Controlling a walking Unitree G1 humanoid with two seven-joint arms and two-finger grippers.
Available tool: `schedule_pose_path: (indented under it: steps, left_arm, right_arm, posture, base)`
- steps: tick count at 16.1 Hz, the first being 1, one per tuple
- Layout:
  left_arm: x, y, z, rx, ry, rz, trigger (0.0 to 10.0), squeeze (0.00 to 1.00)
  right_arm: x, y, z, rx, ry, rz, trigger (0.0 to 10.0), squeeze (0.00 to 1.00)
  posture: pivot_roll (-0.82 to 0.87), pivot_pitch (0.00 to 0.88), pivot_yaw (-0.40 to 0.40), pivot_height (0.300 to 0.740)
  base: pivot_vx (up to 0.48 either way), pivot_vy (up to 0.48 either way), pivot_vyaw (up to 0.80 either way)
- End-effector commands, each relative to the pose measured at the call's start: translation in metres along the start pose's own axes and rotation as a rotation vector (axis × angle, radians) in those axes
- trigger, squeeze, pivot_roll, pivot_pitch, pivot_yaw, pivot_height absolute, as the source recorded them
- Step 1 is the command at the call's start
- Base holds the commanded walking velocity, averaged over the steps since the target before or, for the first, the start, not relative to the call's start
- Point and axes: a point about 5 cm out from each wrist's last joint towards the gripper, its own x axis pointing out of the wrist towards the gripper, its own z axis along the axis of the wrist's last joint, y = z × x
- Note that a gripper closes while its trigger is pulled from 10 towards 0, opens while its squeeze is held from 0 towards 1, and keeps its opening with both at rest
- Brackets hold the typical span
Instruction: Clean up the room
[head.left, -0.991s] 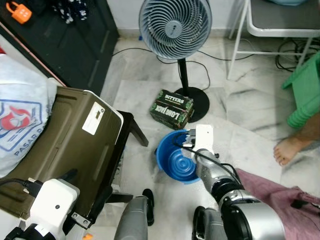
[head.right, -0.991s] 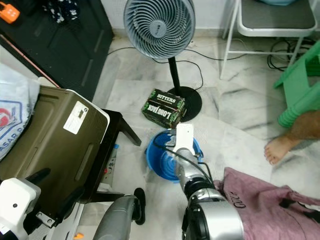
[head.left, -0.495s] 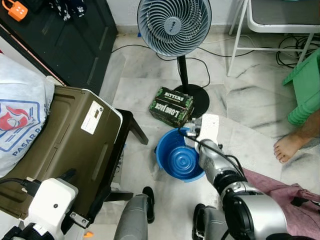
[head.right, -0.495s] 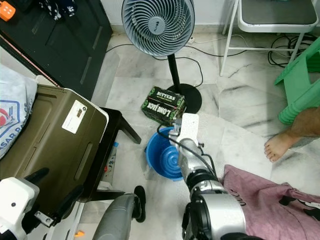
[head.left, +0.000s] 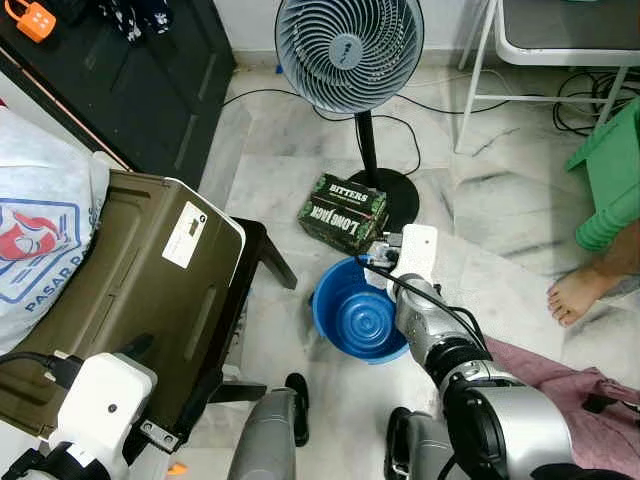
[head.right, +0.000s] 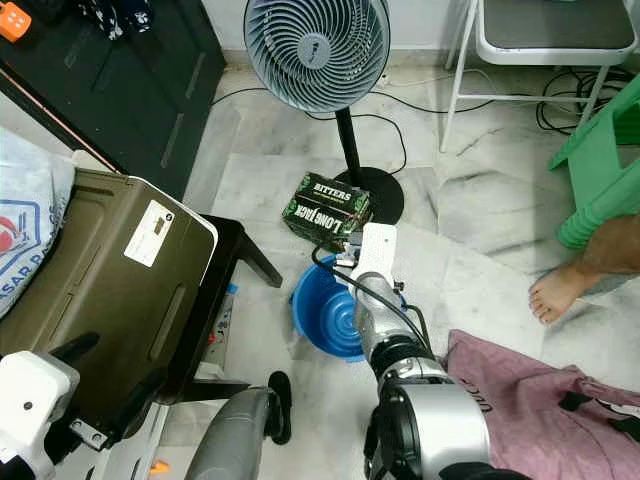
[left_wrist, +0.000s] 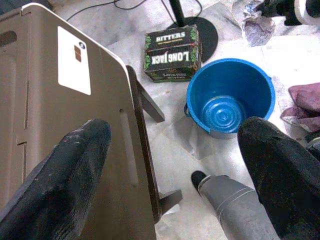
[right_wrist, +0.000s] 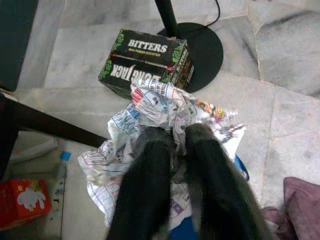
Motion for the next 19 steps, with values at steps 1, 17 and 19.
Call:
schedule_pose_path:
  steps: [1,17,19]
  left_arm:
    - [-0.002,0.003,-0.003,0.012,0.030,0.005,10.0,0.00]
    - [0.014,0.007,-0.001,0.036,-0.011,0.035,10.0,0.00]
    - [0.032,0.007,0.003,0.028,-0.072,0.043,10.0,0.00]
  right_arm:
    - [-0.001,0.008,-0.006,0.013,0.022,0.018,10.0,1.00]
    - [-0.002,0.013,0.003,0.045,-0.044,0.072,10.0,1.00]
    - [-0.006,0.015,0.003,0.044,-0.063,0.116,10.0,1.00]
  posture:
    - [0.34,0.313,0.159,0.740]
    - [0.30,0.260,0.141,0.740]
    - [0.25,0.225,0.117,0.740]
  base:
    - [0.000,0.000,0.00]
    - [0.000,0.000,0.00]
    - [0.000,0.000,0.00]
